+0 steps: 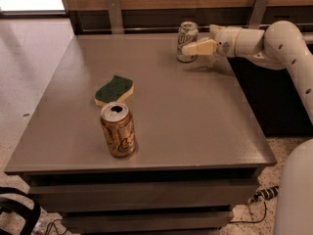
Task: Knock 7up can over
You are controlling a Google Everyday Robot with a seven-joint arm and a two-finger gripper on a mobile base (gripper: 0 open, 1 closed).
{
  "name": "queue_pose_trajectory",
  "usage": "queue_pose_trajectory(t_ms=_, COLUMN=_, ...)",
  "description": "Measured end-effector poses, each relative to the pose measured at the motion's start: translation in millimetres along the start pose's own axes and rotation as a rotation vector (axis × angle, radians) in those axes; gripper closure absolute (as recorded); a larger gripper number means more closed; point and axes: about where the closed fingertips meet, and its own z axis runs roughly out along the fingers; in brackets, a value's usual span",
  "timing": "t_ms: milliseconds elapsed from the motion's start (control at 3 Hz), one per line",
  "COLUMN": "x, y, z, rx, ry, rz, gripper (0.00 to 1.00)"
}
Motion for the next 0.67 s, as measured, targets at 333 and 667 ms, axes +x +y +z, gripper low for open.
queue_pose_trajectory(t_ms=333, x=-1.4, y=1.1, z=8.4, rx=-0.007, ry=-0.043, rz=-0.018, gripper=0.0)
queue_pose_trajectory(t_ms=667, x=0.4, y=3.2, z=15.8, rx=-0.018, ry=-0.065, rz=-0.025, gripper=0.0)
